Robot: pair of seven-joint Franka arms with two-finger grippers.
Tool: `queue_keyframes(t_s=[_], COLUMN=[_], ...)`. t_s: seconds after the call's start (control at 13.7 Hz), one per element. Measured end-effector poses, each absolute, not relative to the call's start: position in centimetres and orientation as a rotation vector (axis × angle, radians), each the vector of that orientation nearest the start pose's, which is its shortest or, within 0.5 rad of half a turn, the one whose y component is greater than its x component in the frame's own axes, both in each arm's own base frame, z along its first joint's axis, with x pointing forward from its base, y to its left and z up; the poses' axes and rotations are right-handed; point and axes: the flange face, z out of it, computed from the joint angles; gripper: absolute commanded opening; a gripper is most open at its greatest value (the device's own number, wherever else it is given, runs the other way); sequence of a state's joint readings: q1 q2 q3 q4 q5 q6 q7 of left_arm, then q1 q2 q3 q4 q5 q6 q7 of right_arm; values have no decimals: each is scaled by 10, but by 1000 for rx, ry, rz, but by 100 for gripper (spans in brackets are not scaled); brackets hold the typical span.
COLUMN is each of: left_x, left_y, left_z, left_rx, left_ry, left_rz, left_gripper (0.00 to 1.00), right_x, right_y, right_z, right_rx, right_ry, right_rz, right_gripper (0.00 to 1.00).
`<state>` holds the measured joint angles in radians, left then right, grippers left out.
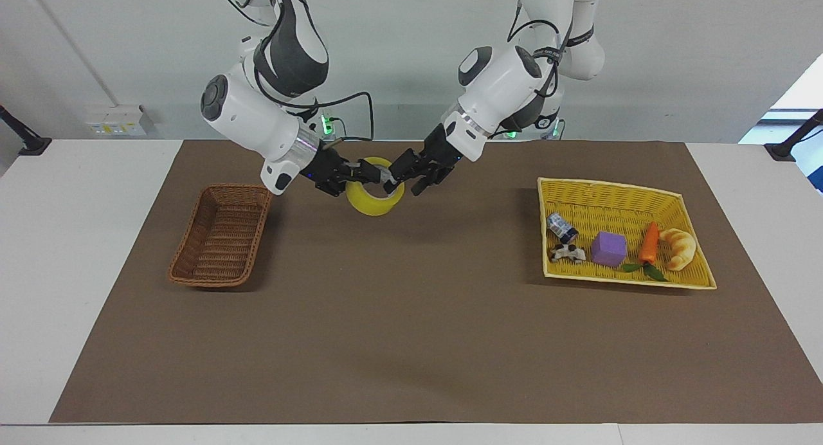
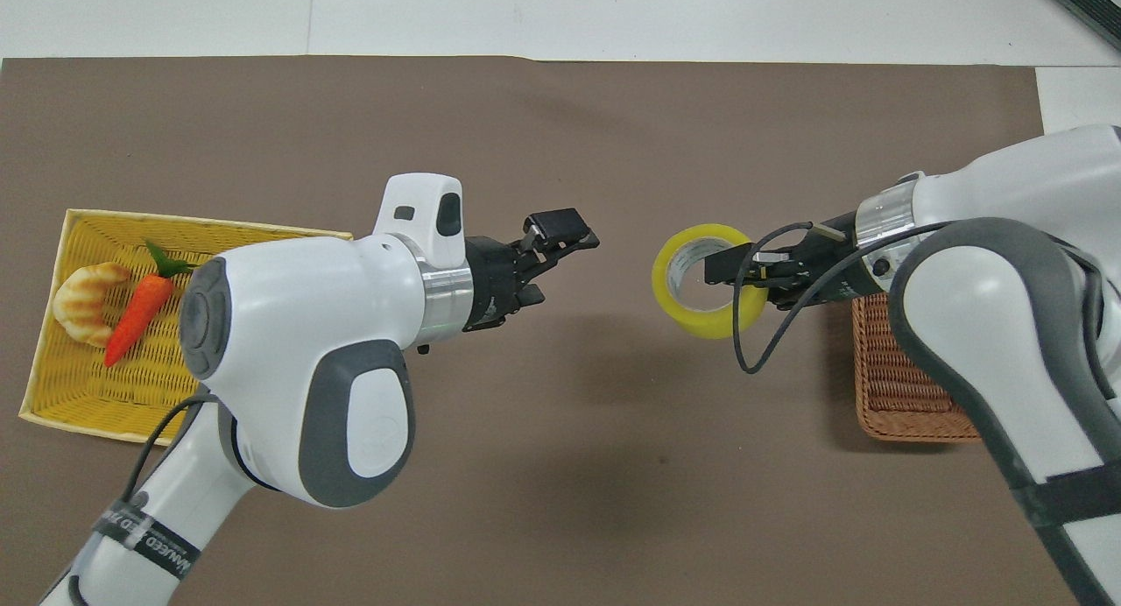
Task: Move tape to another basket
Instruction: 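Carry the tape into the brown basket while the left gripper withdraws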
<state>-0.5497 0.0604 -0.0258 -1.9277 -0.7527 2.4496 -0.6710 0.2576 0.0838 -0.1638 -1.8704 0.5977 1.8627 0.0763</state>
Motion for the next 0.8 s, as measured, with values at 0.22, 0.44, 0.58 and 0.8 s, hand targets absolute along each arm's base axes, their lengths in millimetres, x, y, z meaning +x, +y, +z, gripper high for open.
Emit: queue_keyframes(t_s=[0.22,0.44,0.58,0.8], left_x=[534,549,556,566], left_y=[-286,-243,-213,-158], left_z=[500,491,485,481], left_rx=[2364,2519,2609,2732], left_ry=[679,654,626,435], left_rz=[-21,19,27,28], left_gripper=[100,100,100,100], right_x=[576,576,571,560], right_y=[42,-29,-79,-123], right_z=[461,439,414,388], right_rx=[-2650,-2718,-2737,-2773], right_ry=[316,298,249,220], right_rz=[159,145,149,164], right_gripper=[0,0,0,0])
